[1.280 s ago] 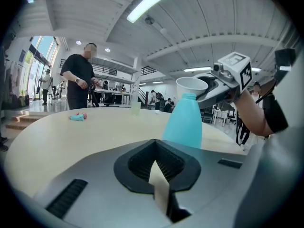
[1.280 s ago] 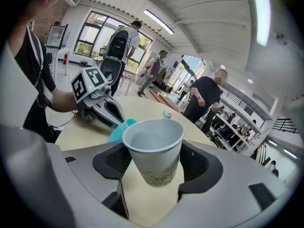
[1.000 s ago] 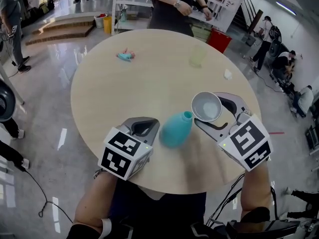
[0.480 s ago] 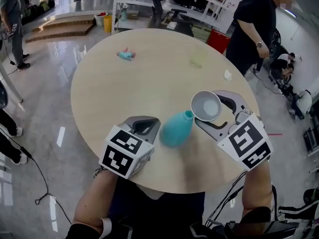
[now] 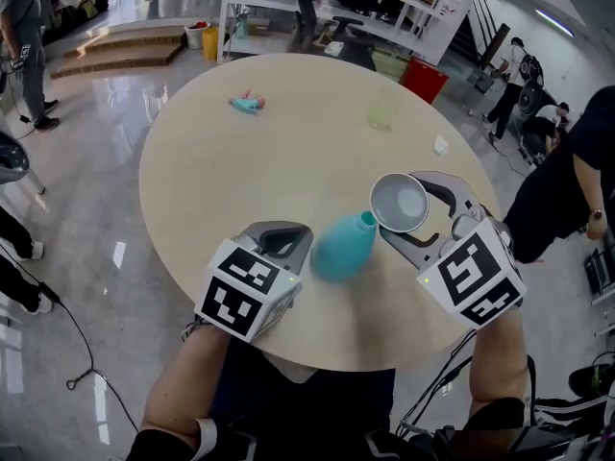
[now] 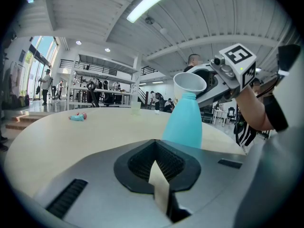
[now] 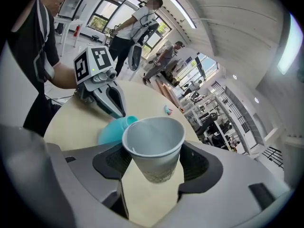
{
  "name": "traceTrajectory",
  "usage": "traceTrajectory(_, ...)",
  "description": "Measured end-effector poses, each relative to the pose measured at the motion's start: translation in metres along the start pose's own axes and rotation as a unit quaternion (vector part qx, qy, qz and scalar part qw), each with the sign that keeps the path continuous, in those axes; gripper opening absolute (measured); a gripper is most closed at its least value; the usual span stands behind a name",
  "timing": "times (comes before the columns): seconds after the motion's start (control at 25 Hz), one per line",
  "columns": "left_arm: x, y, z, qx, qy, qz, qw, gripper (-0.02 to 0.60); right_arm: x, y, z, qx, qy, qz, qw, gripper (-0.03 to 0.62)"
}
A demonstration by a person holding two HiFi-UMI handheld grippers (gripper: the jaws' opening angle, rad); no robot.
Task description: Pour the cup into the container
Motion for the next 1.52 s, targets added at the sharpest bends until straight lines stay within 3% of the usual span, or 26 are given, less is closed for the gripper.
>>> traceTrajectory(1.52, 0.0031, -0.0032, 0.0023, 0.000, 0.000, -0.001, 1.0000, -0.008, -0.0085, 0.0052, 0.0011, 0.050, -0.002, 0.030, 0.998, 0.318)
Point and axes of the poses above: the fingertips, and each gripper's own axes: x backward along the fingers, z to its left, y out of its top, the point moved 4 cm from there along x, backward along the fingers, and after that the axes turned 4 degrees about x, right-handed, at the moved point
